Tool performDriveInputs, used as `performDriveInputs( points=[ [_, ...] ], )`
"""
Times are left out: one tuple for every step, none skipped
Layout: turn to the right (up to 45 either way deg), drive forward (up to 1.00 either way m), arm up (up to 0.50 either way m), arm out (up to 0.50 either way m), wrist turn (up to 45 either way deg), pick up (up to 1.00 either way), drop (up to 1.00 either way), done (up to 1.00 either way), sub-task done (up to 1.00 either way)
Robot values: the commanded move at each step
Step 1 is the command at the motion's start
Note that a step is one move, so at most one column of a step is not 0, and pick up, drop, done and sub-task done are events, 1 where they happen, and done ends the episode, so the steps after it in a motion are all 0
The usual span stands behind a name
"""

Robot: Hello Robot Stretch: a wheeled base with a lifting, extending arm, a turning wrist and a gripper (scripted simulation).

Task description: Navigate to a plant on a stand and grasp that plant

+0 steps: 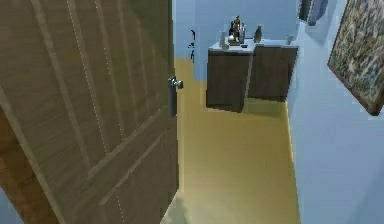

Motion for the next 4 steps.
performDriveInputs(
  points=[
    [18.0, 0.00, 0.00, 0.00, 0.0, 0.00, 0.00, 0.00, 0.00],
    [0.0, 1.00, 0.00, 0.00, 0.0, 0.00, 0.00, 0.00, 0.00],
    [3.0, 0.00, 0.00, 0.00, 0.0, 0.00, 0.00, 0.00, 0.00],
    [0.0, 0.35, 0.00, 0.00, 0.0, 0.00, 0.00, 0.00, 0.00]
  ],
)
